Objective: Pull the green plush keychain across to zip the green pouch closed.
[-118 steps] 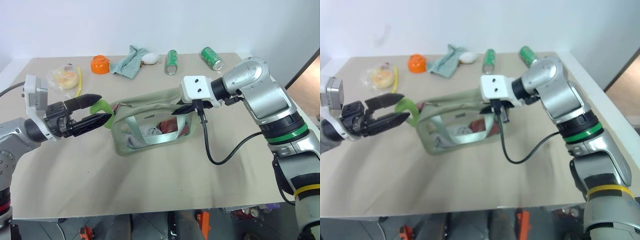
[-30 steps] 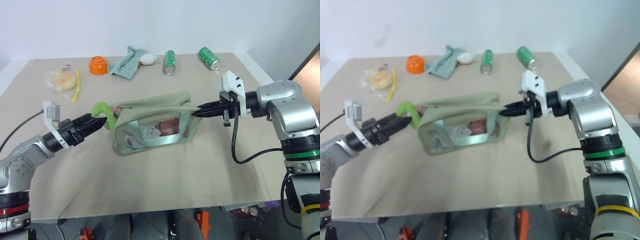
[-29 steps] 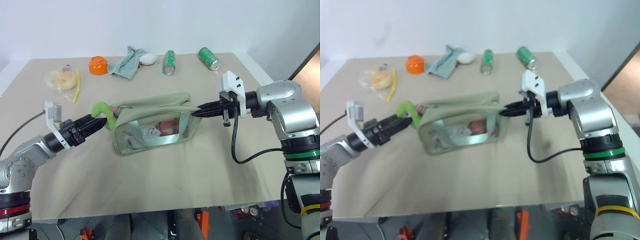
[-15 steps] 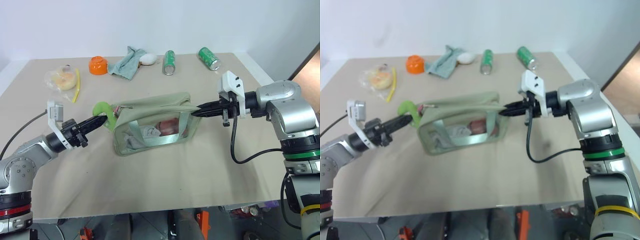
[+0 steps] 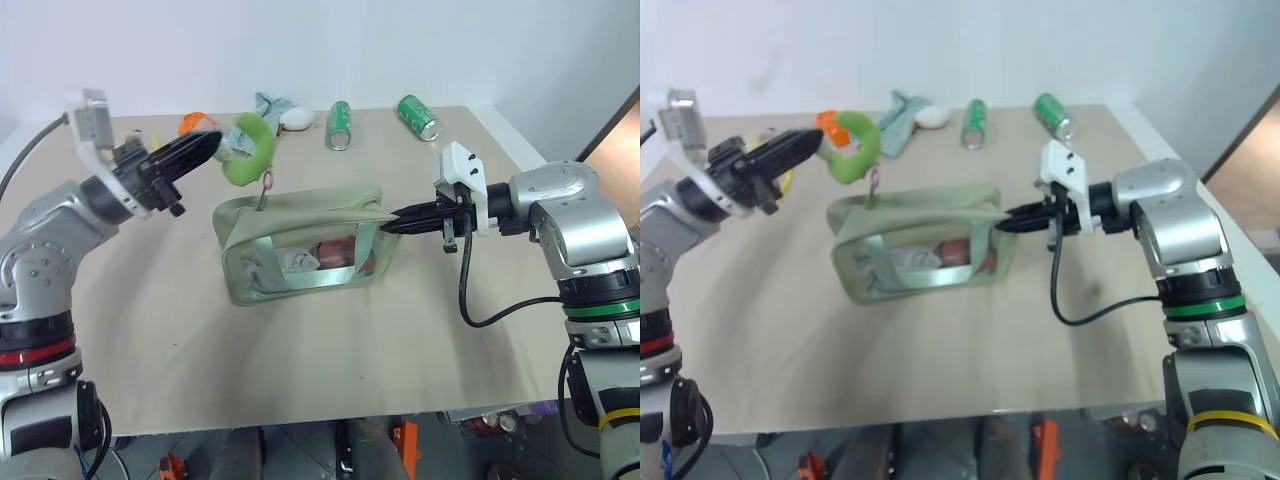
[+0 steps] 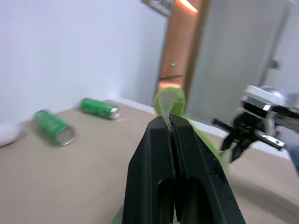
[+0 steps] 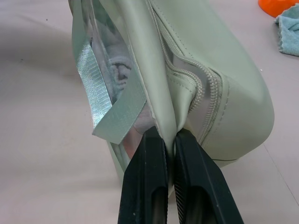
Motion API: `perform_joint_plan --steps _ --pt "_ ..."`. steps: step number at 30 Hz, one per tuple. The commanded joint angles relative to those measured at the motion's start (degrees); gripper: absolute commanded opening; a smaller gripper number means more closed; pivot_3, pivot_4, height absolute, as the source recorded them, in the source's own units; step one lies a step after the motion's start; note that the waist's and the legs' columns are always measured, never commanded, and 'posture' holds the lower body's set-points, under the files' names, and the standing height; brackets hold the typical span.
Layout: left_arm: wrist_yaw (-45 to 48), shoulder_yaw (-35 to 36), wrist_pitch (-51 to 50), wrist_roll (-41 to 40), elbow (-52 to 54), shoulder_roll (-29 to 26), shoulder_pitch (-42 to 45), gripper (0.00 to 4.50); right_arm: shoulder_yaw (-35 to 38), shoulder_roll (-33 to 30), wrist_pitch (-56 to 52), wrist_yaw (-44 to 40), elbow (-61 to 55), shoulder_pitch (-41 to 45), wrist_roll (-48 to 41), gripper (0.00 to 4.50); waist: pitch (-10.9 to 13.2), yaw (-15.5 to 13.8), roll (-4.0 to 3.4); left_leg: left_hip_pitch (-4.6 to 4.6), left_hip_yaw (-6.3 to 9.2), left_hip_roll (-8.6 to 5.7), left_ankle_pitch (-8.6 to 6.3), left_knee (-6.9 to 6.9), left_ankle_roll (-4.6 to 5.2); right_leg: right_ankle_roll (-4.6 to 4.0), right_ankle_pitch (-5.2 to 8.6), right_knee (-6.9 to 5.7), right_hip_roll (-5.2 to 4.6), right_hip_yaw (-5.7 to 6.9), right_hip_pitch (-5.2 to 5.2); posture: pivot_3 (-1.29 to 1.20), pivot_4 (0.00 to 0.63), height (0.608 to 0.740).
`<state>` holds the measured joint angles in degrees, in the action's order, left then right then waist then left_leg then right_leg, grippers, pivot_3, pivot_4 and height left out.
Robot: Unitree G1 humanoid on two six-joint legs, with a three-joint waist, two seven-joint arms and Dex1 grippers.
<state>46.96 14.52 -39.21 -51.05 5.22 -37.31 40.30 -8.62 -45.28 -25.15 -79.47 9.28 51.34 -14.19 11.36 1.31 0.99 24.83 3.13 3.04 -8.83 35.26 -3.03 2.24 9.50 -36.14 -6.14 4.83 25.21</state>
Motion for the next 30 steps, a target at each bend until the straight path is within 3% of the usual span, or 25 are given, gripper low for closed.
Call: perform_joint_plan --steps 1,7,12,16,24,30 --pt "3.57 -5.45 2.92 5.39 0.44 -0.54 3.26 0.02 0.62 0.15 -0.05 0.49 -1.22 0.69 -0.35 0.0 0.0 -0.01 0.0 0.0 0.0 0.0 0.0 0.01 0.0 0.0 0.0 0.0 0.01 0.0 0.0 0.0 0.15 0.74" --pt "8.24 -13.13 7.02 14.46 -2.22 -0.73 5.11 0.02 1.27 -0.49 -0.82 1.2 -2.51 -0.13 -0.92 0.0 0.0 0.0 0.0 0.0 -0.01 0.01 0.0 0.01 0.0 0.0 -0.02 0.0 0.03 -0.05 0.02 0.0 0.15 0.74" --pt "7.28 -11.93 6.61 16.13 -7.1 0.17 8.26 1.27 1.55 -0.79 -1.45 1.43 -3.47 -0.73 -1.3 0.0 0.01 -0.04 0.01 0.03 0.0 0.01 0.0 0.02 0.0 0.01 -0.03 0.0 0.03 -0.04 0.04 0.0 0.15 0.74" --pt "9.6 -9.65 5.32 13.42 -5.27 -0.76 7.77 2.68 1.46 -0.63 -1.57 1.6 -3.66 -0.77 -1.41 0.0 0.01 0.05 0.01 0.02 -0.01 0.01 0.0 0.04 0.01 0.03 -0.03 0.0 0.03 -0.08 0.03 0.0 0.15 0.74" --pt "9.51 -2.57 0.84 7.76 -1.08 -3.67 4.38 2.68 1.01 0.0 -1.28 1.77 -3.24 -0.39 -1.59 0.0 0.01 0.05 0.01 0.01 -0.01 0.02 -0.01 0.03 0.01 0.02 -0.03 -0.01 0.04 -0.08 0.04 0.0 0.15 0.74" --pt "9.6 8.01 -4.63 1.1 1.84 -8.35 -6.14 2.68 0.75 0.45 -1.26 1.94 -3.21 -0.67 -1.55 0.0 0.01 0.61 0.01 0.0 -0.01 0.04 -0.01 0.02 0.01 0.0 -0.01 -0.02 0.04 -0.09 0.05 0.0 0.15 0.74"
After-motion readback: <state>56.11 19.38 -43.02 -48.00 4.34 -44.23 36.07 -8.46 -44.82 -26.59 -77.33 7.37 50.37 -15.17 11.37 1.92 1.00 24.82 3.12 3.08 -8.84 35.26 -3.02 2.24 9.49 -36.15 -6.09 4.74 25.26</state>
